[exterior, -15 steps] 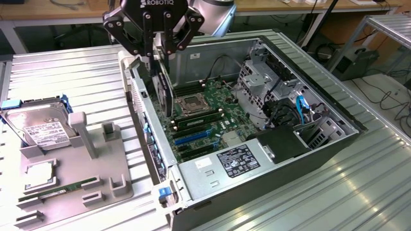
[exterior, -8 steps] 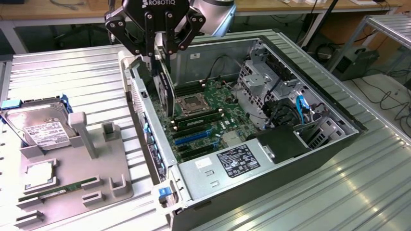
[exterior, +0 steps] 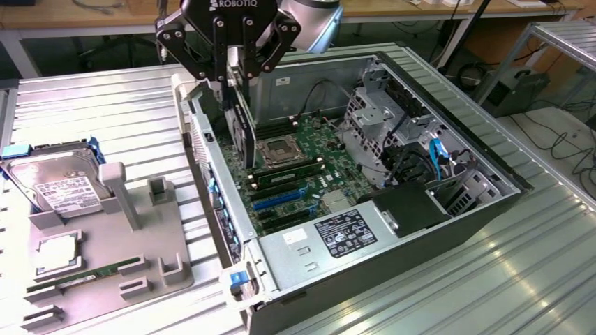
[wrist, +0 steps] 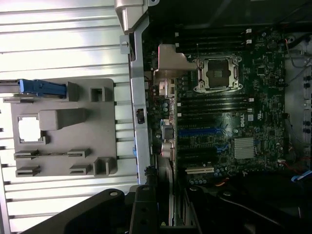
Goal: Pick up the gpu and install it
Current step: 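Pick up the gpu and move the gpu toward the slot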
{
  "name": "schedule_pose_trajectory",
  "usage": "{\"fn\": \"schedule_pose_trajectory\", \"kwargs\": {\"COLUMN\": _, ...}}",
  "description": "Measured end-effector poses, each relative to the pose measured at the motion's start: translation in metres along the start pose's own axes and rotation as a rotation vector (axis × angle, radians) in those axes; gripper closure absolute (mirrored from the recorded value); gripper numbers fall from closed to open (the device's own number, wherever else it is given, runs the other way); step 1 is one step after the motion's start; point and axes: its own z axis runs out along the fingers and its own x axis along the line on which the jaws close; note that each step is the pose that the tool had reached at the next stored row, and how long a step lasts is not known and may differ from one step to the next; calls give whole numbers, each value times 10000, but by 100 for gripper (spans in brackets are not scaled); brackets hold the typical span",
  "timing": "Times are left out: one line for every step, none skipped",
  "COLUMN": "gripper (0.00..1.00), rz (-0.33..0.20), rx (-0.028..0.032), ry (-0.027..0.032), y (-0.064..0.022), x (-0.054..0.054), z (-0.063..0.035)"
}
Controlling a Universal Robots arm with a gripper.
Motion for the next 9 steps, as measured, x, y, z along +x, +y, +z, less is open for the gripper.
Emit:
{"fn": "schedule_pose_trajectory", "kwargs": {"gripper": 74, "rz": 0, "rx": 0, "ry": -1, "y": 0, "x": -4, "z": 0}}
{"fn": "schedule_pose_trajectory", "kwargs": {"gripper": 74, "rz": 0, "rx": 0, "ry": -1, "y": 1, "x": -8, "z": 1}}
{"fn": "schedule_pose_trajectory", "kwargs": {"gripper": 74, "rz": 0, "rx": 2, "ry": -1, "y": 1, "x": -12, "z": 0}}
{"fn": "schedule_pose_trajectory", "kwargs": {"gripper": 74, "rz": 0, "rx": 3, "ry": 0, "y": 1, "x": -17, "z": 1}}
{"fn": "schedule_pose_trajectory", "kwargs": {"gripper": 74, "rz": 0, "rx": 3, "ry": -1, "y": 2, "x": -23, "z": 1}}
{"fn": "schedule_pose_trajectory", "kwargs": {"gripper": 74, "rz": 0, "rx": 4, "ry": -1, "y": 2, "x": -29, "z": 1}}
{"fn": "schedule_pose_trajectory", "kwargs": {"gripper": 74, "rz": 0, "rx": 5, "ry": -1, "y": 2, "x": -33, "z": 1}}
{"fn": "schedule_pose_trajectory", "kwargs": {"gripper": 74, "rz": 0, "rx": 5, "ry": -1, "y": 3, "x": -37, "z": 1}}
{"fn": "schedule_pose_trajectory", "kwargs": {"gripper": 74, "rz": 0, "rx": 6, "ry": -1, "y": 3, "x": -41, "z": 2}}
